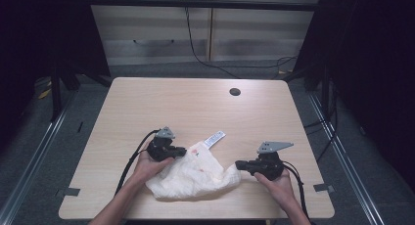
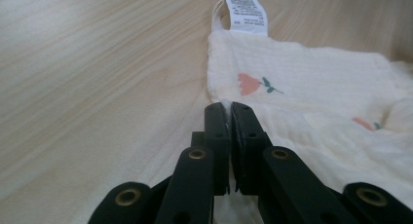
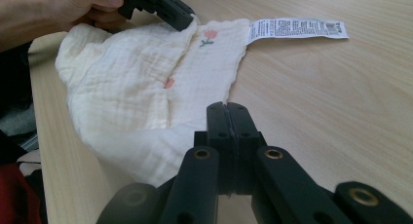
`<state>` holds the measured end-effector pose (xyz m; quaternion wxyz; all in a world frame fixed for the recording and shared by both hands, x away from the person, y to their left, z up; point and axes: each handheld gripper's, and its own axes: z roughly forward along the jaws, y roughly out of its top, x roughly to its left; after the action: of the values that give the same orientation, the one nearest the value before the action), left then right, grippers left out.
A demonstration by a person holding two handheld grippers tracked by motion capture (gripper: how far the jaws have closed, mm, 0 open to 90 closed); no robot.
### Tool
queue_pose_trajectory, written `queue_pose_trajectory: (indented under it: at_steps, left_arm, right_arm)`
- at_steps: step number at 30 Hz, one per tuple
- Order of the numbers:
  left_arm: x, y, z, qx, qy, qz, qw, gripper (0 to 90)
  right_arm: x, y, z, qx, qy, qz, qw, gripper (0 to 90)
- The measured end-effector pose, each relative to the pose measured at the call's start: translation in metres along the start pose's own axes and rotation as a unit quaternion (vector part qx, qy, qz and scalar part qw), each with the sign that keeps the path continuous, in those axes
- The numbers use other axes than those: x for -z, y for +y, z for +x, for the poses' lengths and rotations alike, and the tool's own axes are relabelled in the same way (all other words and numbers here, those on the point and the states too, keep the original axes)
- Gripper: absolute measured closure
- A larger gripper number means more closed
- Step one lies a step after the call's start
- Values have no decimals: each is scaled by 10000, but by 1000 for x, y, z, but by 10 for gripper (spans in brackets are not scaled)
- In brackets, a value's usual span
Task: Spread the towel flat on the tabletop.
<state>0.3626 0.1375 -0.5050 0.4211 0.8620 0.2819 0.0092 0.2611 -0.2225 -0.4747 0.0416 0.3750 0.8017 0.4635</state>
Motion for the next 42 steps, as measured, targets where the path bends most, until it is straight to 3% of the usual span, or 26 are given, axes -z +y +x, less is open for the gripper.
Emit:
queue_pose_trajectory:
  at_steps: [4,7,9,11,15,25,29,32,35,42]
  left_arm:
    - [16,2,4,259,-166,-396,9987,867]
    - [34,7,5,290,-163,-683,9971,868]
    - [46,8,5,348,-277,-883,9951,868]
    - [55,10,2,204,-132,-920,9955,868]
    - [68,12,3,144,-88,-1003,9948,866]
    - [62,11,1,-69,98,-882,9960,861]
    - [61,11,2,-32,3,-878,9961,868]
    - [67,13,3,58,-100,-1049,9944,868]
    - [78,16,3,118,-70,-1230,9923,870]
    - [103,22,6,177,-31,-1565,9875,870]
  right_arm:
    - [2,0,0,-11,5,-30,10000,896]
    - [5,1,0,-26,-26,-105,9999,896]
    - [9,3,1,-19,-46,-174,9998,896]
    - [13,4,1,-34,-60,-245,9997,896]
    - [18,5,0,-67,-97,-349,9993,896]
    - [20,5,0,-73,-101,-364,9993,896]
    - [20,5,-1,-82,-106,-362,9993,896]
    - [22,6,-1,-73,-109,-383,9992,896]
    - [28,12,-2,-28,-149,-466,9988,896]
    - [45,40,1,186,-240,-753,9967,897]
